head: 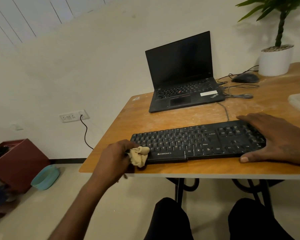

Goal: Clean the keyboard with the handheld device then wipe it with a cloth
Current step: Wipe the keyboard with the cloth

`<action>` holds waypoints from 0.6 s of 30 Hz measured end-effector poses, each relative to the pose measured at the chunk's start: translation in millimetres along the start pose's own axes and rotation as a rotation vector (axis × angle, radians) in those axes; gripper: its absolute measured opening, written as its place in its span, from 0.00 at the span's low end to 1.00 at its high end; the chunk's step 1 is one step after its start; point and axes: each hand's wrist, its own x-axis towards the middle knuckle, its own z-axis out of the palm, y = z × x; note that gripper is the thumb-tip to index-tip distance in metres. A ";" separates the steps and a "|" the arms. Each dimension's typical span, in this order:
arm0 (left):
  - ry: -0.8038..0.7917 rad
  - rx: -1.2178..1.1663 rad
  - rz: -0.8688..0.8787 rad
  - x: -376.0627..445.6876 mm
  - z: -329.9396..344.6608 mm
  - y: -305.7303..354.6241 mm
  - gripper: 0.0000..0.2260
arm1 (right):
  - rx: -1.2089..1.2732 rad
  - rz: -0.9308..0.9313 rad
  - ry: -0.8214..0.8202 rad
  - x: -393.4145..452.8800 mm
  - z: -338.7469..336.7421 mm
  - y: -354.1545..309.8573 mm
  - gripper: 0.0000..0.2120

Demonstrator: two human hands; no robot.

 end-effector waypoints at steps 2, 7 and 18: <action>0.004 -0.044 0.042 3.7 10.1 13.4 0.20 | -0.001 0.001 -0.003 0.2 -0.3 -0.2 0.63; 0.012 -0.008 0.134 15.2 29.4 39.4 0.21 | -0.025 0.000 -0.013 0.4 -0.6 -1.0 0.64; 0.016 0.084 -0.066 10.3 -6.8 -15.0 0.21 | 0.074 0.033 -0.100 -1.8 -10.5 12.6 0.63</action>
